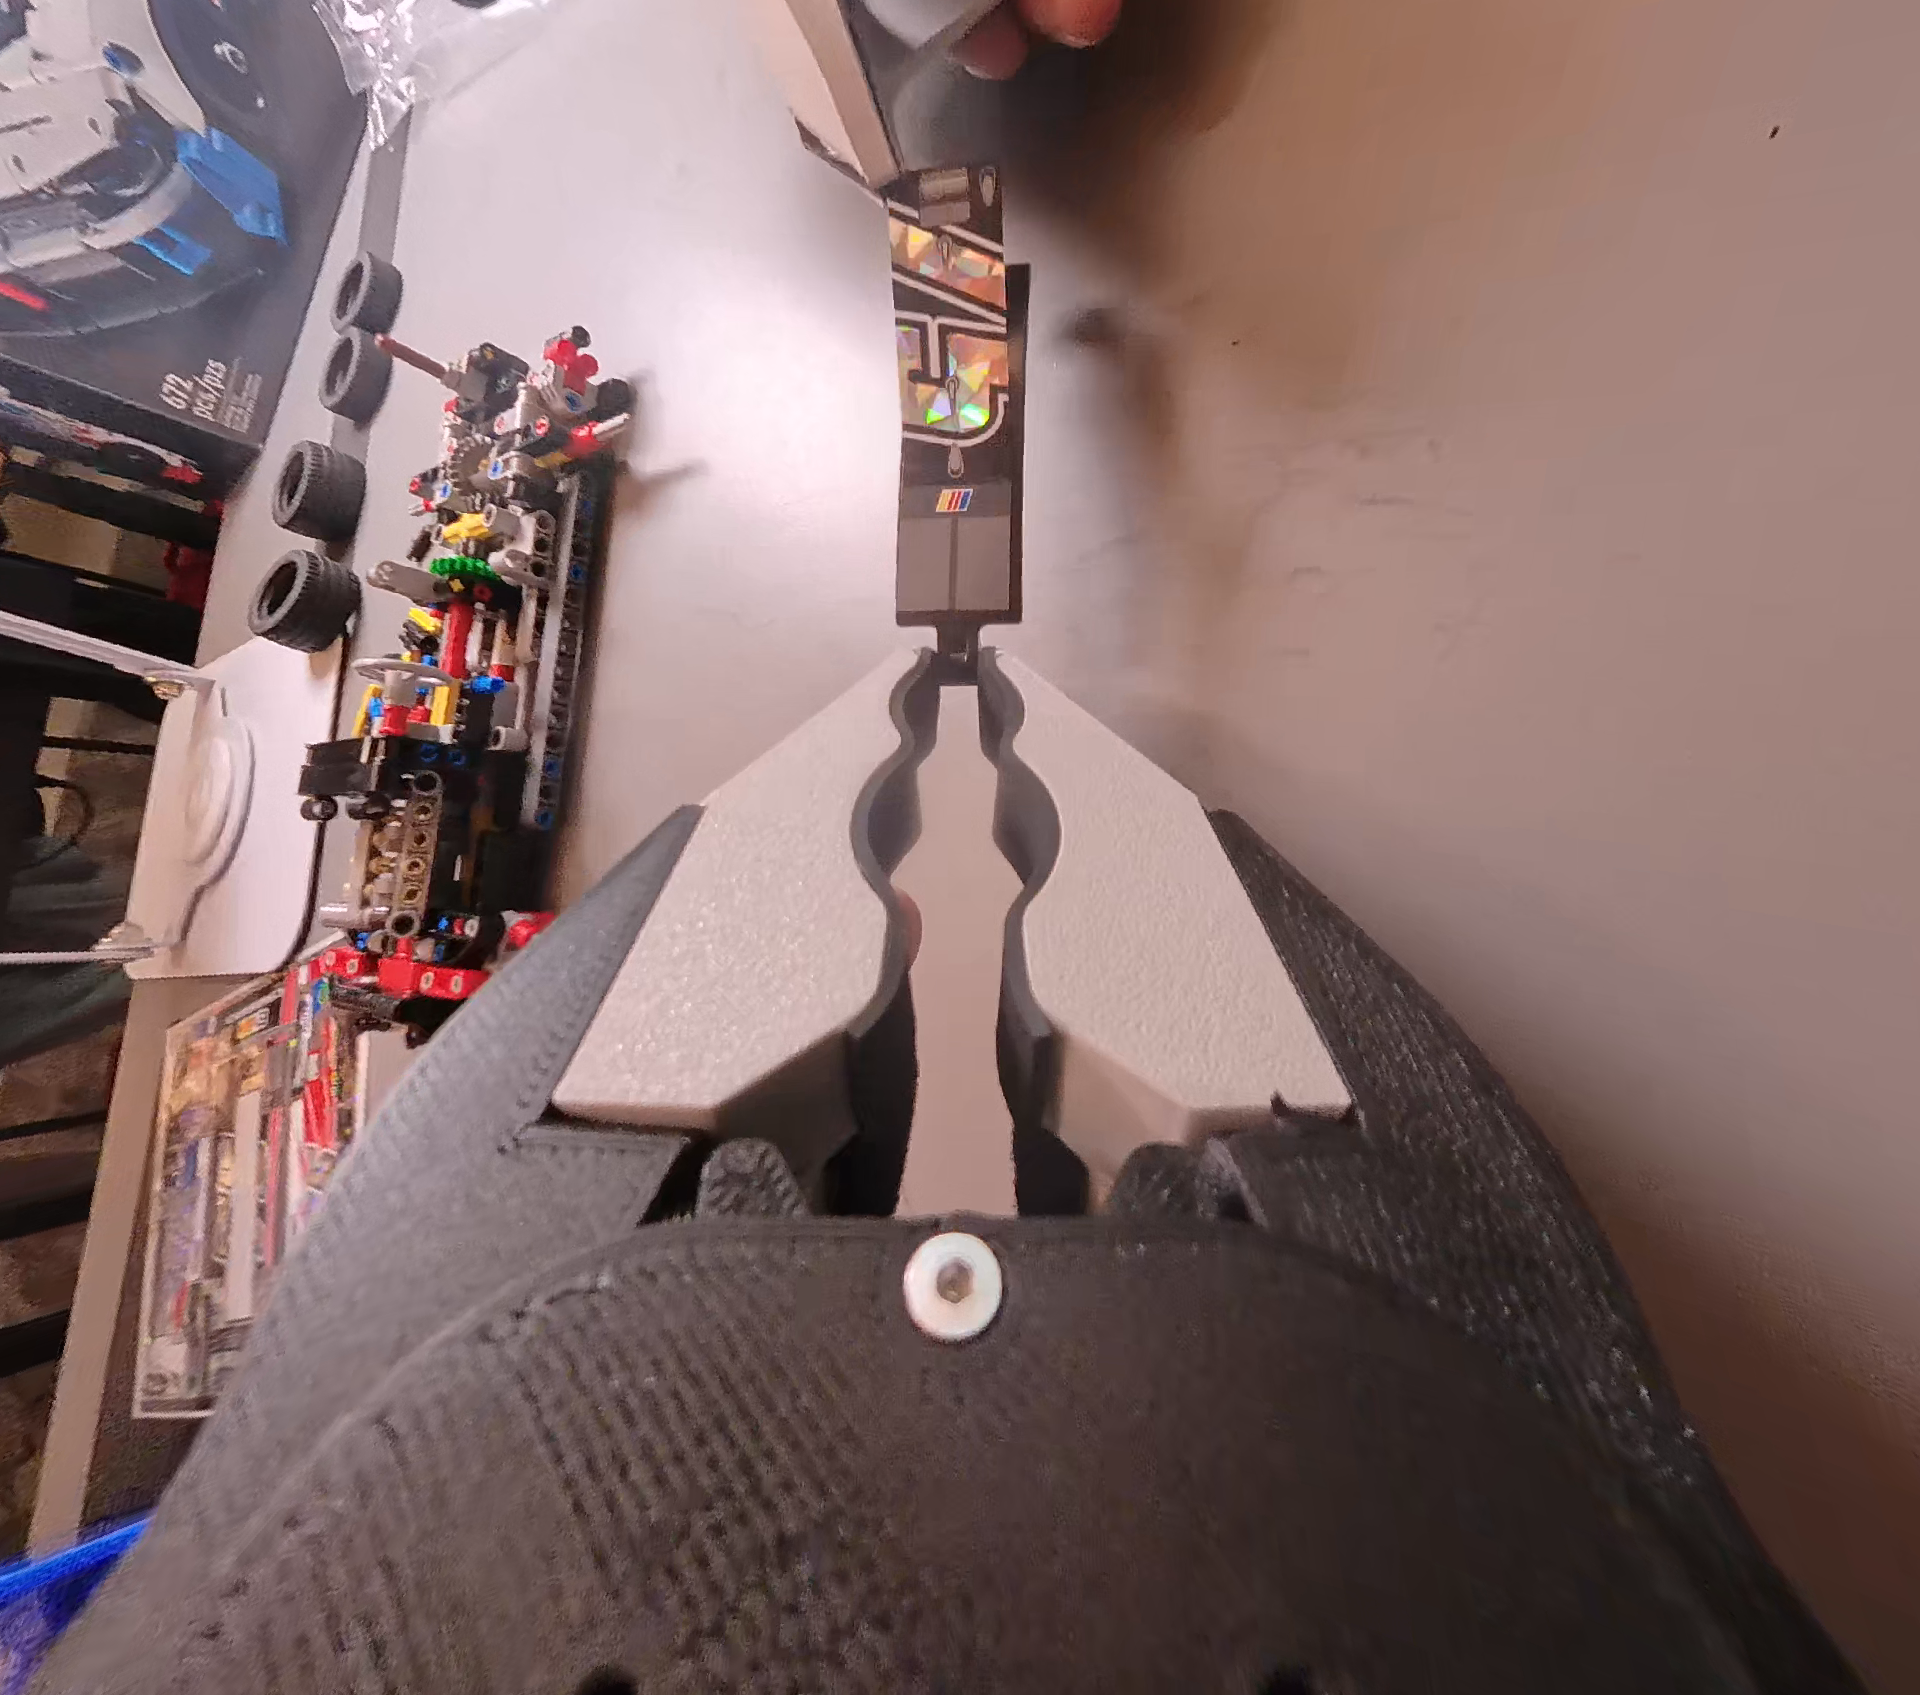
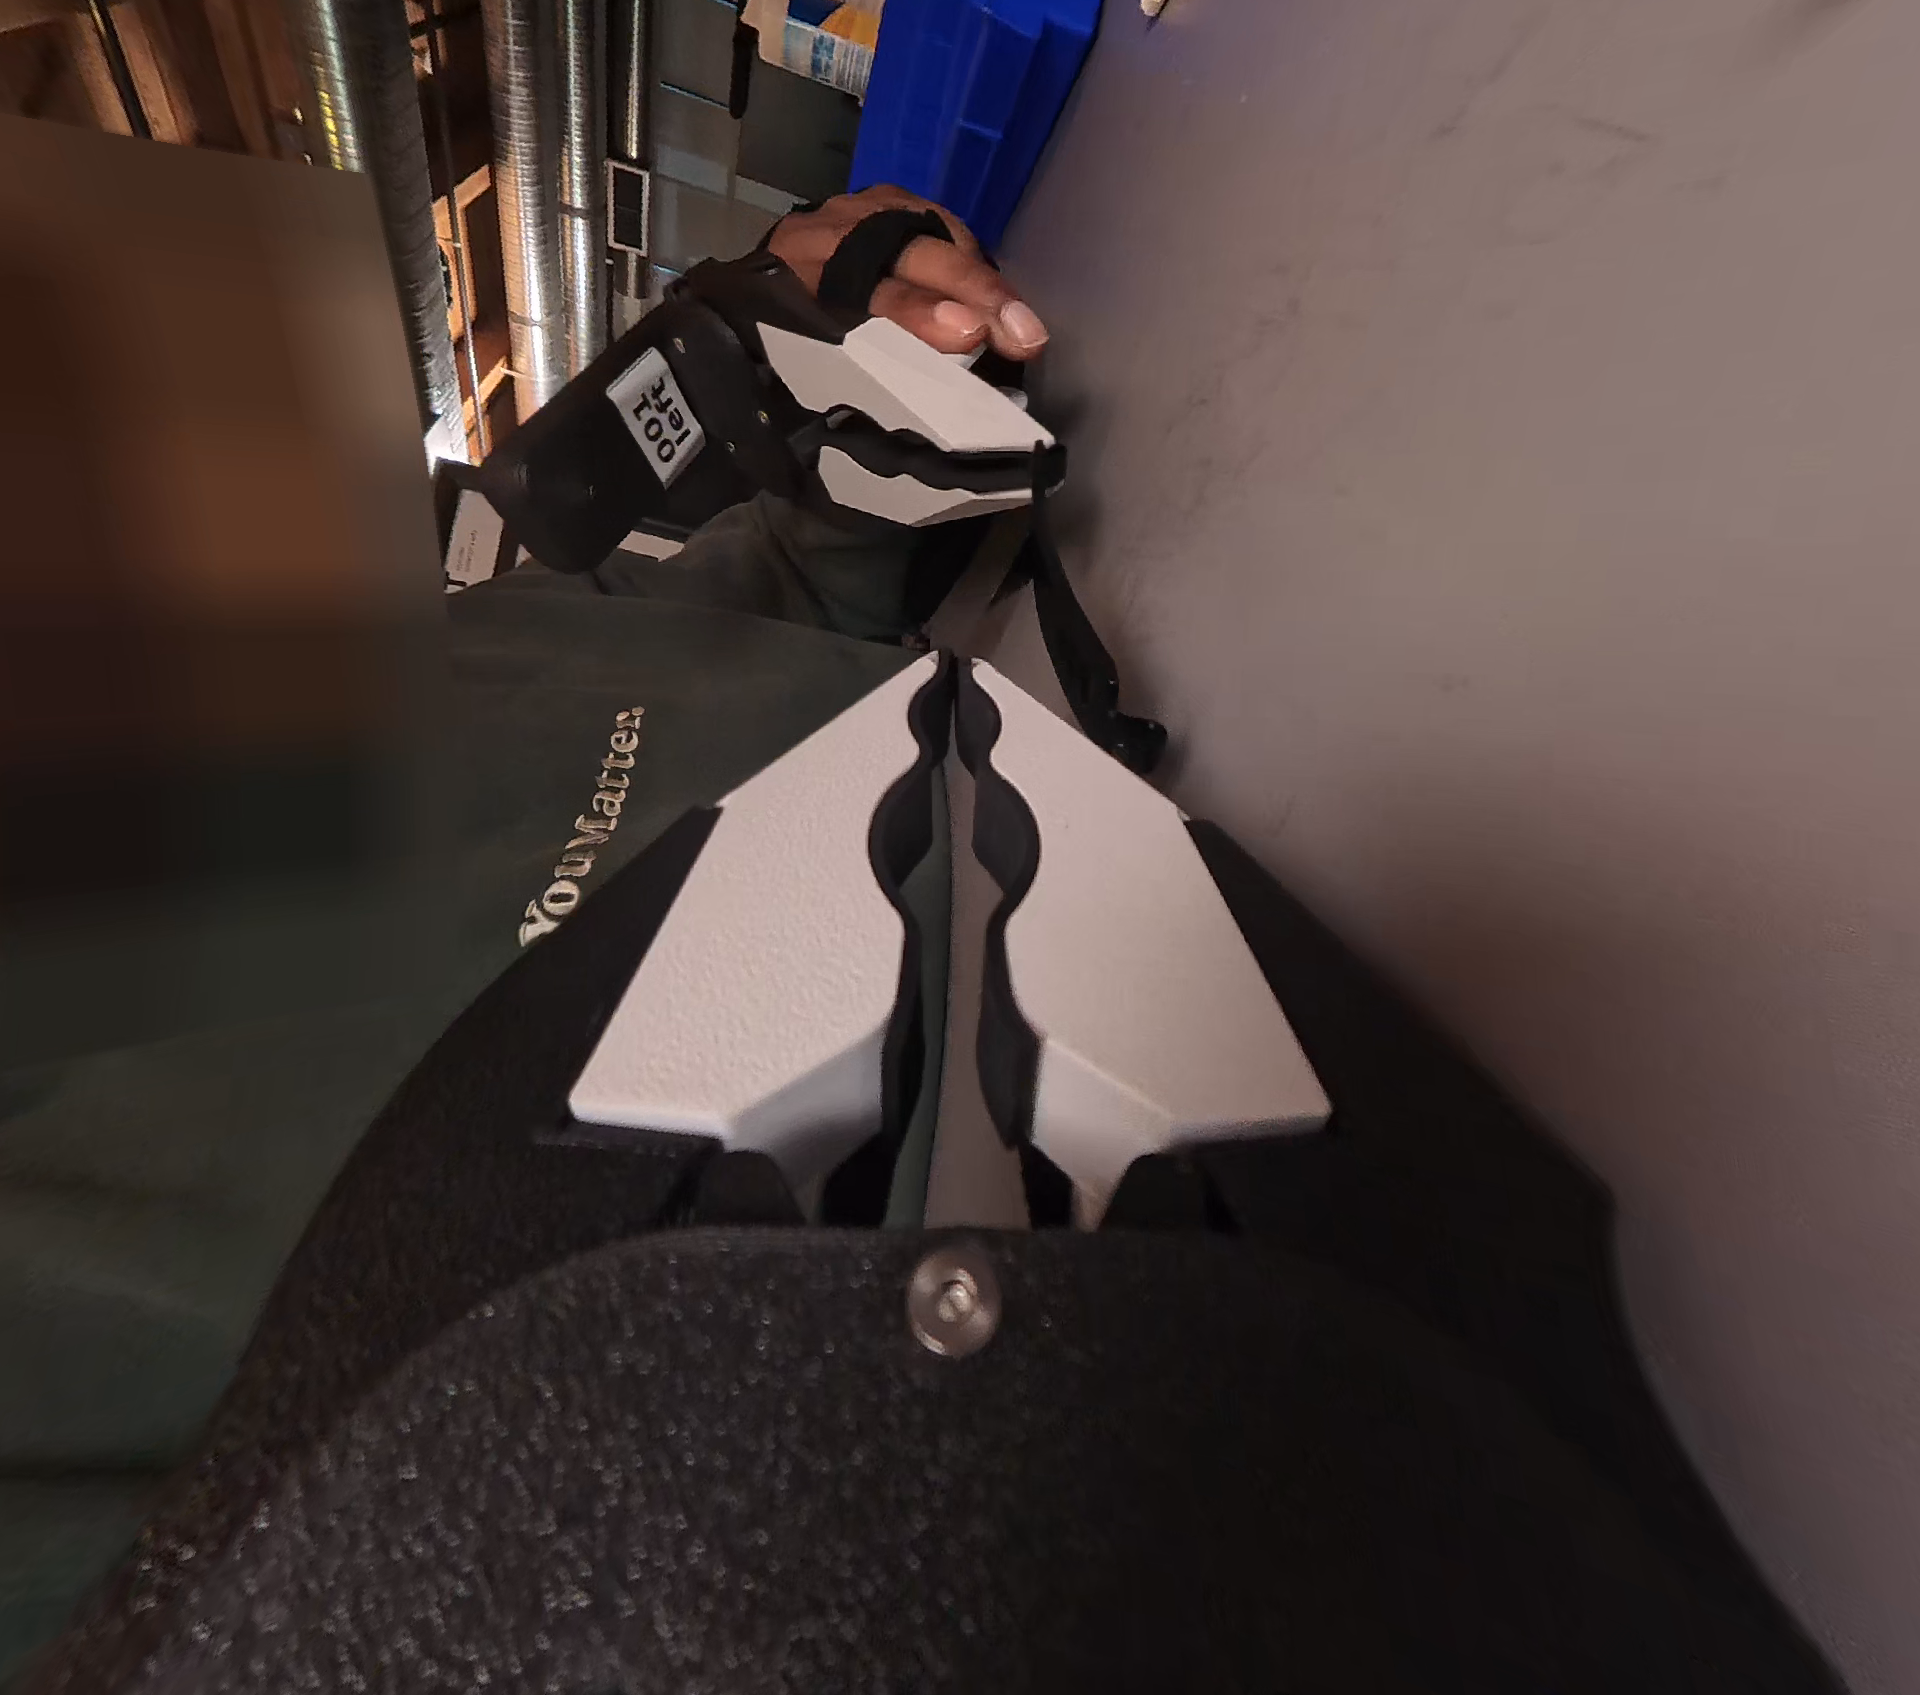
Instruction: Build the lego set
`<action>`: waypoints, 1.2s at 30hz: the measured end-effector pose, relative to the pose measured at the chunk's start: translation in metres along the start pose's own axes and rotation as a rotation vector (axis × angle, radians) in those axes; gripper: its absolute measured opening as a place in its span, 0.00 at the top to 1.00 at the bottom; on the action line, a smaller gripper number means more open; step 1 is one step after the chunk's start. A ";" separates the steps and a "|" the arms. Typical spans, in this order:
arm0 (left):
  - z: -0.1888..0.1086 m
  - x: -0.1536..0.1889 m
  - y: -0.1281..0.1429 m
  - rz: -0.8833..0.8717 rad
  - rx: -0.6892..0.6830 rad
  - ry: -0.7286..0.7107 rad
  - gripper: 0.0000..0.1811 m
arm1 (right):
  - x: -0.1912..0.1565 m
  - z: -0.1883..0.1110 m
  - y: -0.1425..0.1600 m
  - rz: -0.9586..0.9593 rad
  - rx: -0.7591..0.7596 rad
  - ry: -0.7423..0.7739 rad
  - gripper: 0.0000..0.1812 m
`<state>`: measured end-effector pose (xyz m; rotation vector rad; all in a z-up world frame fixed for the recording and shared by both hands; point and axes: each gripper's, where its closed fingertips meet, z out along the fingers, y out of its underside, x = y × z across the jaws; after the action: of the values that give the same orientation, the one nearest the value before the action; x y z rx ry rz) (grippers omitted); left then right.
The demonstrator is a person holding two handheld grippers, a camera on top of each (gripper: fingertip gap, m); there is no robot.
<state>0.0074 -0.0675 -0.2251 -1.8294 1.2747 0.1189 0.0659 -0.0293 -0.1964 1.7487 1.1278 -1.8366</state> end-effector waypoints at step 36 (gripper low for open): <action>0.015 0.008 0.011 -0.174 -0.122 0.038 0.97 | -0.011 0.021 -0.019 -0.206 0.006 0.215 1.00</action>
<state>0.0078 -0.0638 -0.2447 -2.0476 1.1503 0.0683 0.0397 -0.0361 -0.1823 1.9336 1.4344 -1.7978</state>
